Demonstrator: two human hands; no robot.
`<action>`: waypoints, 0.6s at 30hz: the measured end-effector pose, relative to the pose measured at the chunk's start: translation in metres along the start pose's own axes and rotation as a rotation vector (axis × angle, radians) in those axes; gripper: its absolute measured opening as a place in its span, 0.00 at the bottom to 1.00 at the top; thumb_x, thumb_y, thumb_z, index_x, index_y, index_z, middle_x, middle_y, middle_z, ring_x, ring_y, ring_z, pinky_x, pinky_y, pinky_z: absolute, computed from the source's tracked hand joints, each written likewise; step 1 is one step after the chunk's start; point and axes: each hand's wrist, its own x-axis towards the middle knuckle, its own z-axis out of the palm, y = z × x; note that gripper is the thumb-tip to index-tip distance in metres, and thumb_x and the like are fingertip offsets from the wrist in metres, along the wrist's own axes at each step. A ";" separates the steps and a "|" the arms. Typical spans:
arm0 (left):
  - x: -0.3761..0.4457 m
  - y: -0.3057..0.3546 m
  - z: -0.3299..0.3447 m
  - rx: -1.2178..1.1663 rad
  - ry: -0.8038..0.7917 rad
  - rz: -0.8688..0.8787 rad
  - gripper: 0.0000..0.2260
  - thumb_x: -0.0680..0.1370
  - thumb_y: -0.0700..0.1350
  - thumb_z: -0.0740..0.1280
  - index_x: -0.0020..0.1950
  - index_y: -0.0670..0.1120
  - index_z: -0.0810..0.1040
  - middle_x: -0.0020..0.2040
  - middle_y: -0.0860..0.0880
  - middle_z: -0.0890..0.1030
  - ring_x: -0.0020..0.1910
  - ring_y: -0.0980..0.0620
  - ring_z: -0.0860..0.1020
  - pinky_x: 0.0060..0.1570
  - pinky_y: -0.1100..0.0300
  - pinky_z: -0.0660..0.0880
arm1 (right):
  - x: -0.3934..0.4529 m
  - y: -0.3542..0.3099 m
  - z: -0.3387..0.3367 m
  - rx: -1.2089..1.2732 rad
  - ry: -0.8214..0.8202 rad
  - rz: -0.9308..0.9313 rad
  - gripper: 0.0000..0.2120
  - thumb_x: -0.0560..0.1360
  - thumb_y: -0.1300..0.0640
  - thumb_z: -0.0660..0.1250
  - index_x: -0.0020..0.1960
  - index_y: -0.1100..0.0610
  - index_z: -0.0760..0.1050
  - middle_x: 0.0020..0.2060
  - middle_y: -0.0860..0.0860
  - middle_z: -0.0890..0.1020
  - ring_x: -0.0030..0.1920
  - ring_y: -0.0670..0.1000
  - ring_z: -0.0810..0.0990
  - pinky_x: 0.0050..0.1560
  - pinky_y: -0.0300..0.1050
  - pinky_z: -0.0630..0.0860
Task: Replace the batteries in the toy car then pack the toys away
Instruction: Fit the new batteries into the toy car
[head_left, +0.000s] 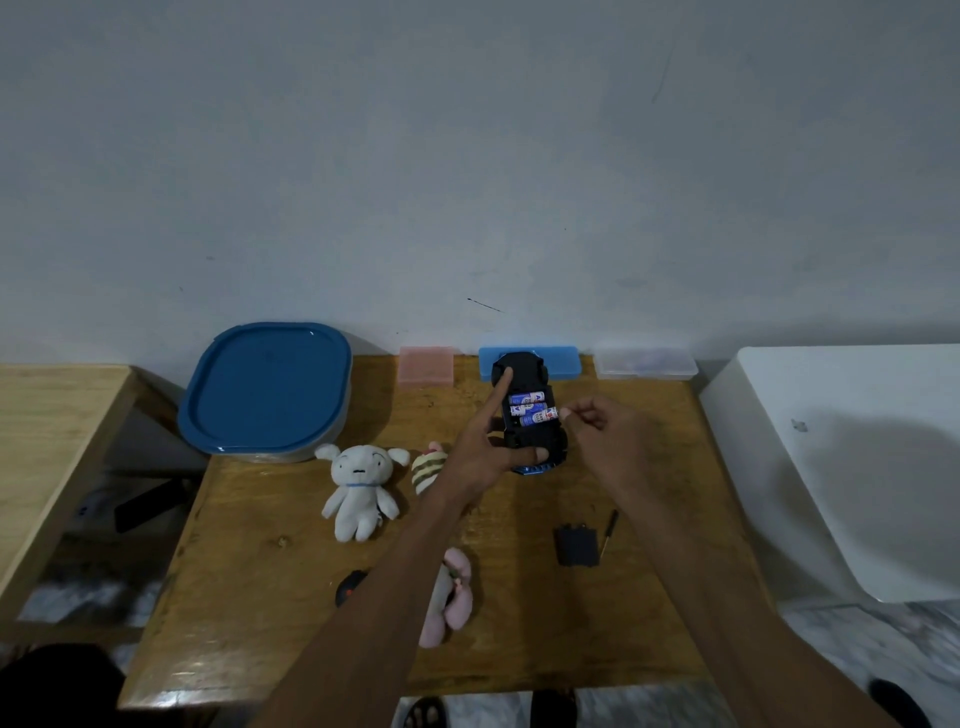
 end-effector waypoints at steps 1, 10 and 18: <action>0.000 0.000 0.000 0.001 0.001 0.004 0.49 0.69 0.37 0.81 0.68 0.81 0.60 0.67 0.46 0.77 0.60 0.49 0.79 0.44 0.62 0.81 | -0.002 -0.001 0.002 -0.004 -0.001 -0.004 0.03 0.77 0.59 0.71 0.50 0.53 0.82 0.40 0.42 0.81 0.40 0.39 0.80 0.33 0.23 0.72; -0.005 0.001 0.003 0.000 -0.004 0.035 0.49 0.69 0.36 0.80 0.70 0.78 0.59 0.70 0.45 0.75 0.63 0.48 0.78 0.49 0.58 0.82 | -0.013 0.000 0.006 0.011 0.061 -0.015 0.05 0.76 0.56 0.73 0.52 0.54 0.83 0.42 0.45 0.83 0.42 0.41 0.82 0.37 0.32 0.78; -0.006 0.004 0.010 0.017 -0.026 0.079 0.49 0.70 0.36 0.80 0.76 0.71 0.57 0.70 0.49 0.75 0.64 0.51 0.78 0.49 0.61 0.82 | -0.015 0.002 0.005 -0.184 0.116 -0.140 0.06 0.75 0.56 0.74 0.51 0.55 0.84 0.45 0.50 0.85 0.42 0.44 0.82 0.41 0.39 0.81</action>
